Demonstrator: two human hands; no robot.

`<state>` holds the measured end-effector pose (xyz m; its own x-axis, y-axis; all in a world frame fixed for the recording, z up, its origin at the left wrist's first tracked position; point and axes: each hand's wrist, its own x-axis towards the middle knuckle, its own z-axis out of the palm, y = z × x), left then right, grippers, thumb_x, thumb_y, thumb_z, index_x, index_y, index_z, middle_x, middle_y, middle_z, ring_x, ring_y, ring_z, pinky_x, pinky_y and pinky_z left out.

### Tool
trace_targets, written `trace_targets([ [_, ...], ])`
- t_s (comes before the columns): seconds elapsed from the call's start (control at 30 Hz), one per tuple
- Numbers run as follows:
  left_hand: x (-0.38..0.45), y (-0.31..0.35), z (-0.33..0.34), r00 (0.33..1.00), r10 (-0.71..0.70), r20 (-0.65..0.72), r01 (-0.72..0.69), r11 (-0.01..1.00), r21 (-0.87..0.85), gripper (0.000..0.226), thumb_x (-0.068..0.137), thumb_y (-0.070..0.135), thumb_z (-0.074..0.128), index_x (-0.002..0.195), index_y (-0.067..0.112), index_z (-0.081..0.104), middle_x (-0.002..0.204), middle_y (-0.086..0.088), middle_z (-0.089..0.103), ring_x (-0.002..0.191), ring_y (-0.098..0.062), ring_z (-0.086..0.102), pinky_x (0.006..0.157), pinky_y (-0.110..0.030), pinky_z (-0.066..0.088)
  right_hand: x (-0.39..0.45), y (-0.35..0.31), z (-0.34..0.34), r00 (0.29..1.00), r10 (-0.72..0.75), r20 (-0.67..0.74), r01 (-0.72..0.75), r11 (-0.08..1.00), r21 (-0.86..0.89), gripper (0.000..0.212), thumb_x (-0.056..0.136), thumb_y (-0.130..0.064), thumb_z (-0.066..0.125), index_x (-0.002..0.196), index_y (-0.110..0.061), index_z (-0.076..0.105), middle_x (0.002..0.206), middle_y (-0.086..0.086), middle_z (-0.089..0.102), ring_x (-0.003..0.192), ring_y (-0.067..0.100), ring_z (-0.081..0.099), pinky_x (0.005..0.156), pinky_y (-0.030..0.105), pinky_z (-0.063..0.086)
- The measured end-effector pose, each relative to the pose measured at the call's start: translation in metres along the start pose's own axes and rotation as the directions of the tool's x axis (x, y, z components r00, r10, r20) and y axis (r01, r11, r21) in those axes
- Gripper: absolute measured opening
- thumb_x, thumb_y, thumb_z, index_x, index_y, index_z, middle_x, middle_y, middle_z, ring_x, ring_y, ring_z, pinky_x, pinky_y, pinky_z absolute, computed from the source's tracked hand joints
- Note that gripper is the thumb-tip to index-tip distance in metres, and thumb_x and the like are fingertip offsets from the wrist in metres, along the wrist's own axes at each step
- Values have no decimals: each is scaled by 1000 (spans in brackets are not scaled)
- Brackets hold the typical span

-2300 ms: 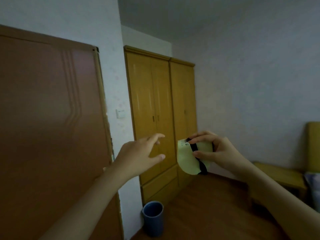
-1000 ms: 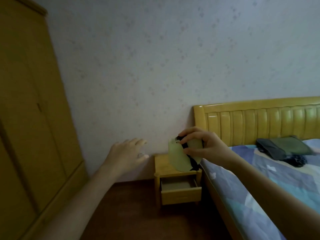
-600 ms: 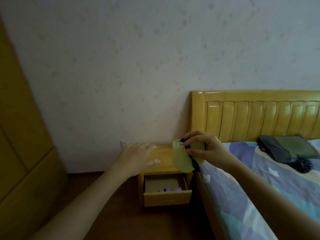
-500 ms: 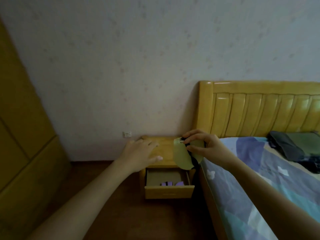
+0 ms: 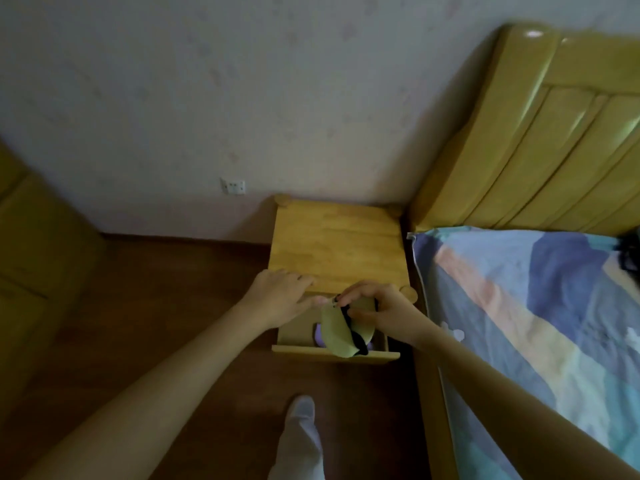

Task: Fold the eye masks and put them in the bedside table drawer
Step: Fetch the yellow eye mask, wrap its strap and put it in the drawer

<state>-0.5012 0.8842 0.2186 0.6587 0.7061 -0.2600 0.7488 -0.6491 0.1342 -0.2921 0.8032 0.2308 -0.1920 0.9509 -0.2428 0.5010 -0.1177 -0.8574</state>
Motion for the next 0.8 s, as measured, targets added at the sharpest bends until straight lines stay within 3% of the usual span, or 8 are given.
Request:
trace_targets([
  [0.13,66,-15,46,995,54,82,-46,994,-95,52,96,56,27,128,23,49,121,2,61,107,-20,58,80,-36,49,60,46,2,993,107,57,-113,988,108,19,84,-4,66,96,-17,72,108,-1,64,99,5,62,84,24,53],
  [0.23,97,-19,97,992,43,115,-13,968,-250,41,97,51,32,108,20,57,98,1,64,88,-18,62,62,-32,45,95,84,9,981,168,100,-182,970,159,16,81,-8,70,94,-18,73,103,-4,66,99,7,63,86,25,53],
  [0.33,121,-22,153,979,-44,197,112,930,-349,44,95,56,33,98,18,56,83,1,58,73,-17,56,55,-29,36,123,134,23,957,229,178,-258,952,162,19,80,-6,71,96,-16,72,100,-7,67,93,0,63,80,20,52],
  [0.43,138,-29,203,955,-132,267,226,904,-364,41,94,57,35,91,18,47,81,-2,57,64,-17,47,57,-31,34,145,191,43,935,277,221,-315,935,163,21,78,-5,72,94,-19,73,103,-6,67,96,3,64,81,24,53],
  [0.57,157,-39,258,900,-171,401,345,842,-415,39,94,52,42,98,14,48,72,6,44,62,-12,41,53,-26,27,168,251,78,906,359,223,-402,896,190,24,78,-2,71,95,-18,73,103,-3,68,100,12,64,85,31,54],
  [0.63,167,-45,284,863,-227,451,458,728,-510,37,94,46,49,103,10,52,74,5,47,67,-15,49,52,-26,28,177,273,93,905,368,214,-407,896,180,25,78,0,70,99,-14,73,101,-5,66,99,11,62,84,25,52],
  [0.7,176,-51,306,838,-291,462,526,655,-542,38,92,43,54,109,9,56,91,-5,61,83,-24,59,61,-32,40,185,291,107,900,389,197,-420,895,150,28,78,-1,71,103,-12,71,104,-6,64,100,8,58,77,9,46],
  [0.8,190,-60,331,843,-371,388,523,734,-433,38,91,48,50,111,15,55,99,-8,66,86,-26,63,69,-38,50,196,314,122,891,410,193,-439,886,149,33,78,-3,71,109,-13,68,112,-4,61,103,6,53,71,-3,39],
])
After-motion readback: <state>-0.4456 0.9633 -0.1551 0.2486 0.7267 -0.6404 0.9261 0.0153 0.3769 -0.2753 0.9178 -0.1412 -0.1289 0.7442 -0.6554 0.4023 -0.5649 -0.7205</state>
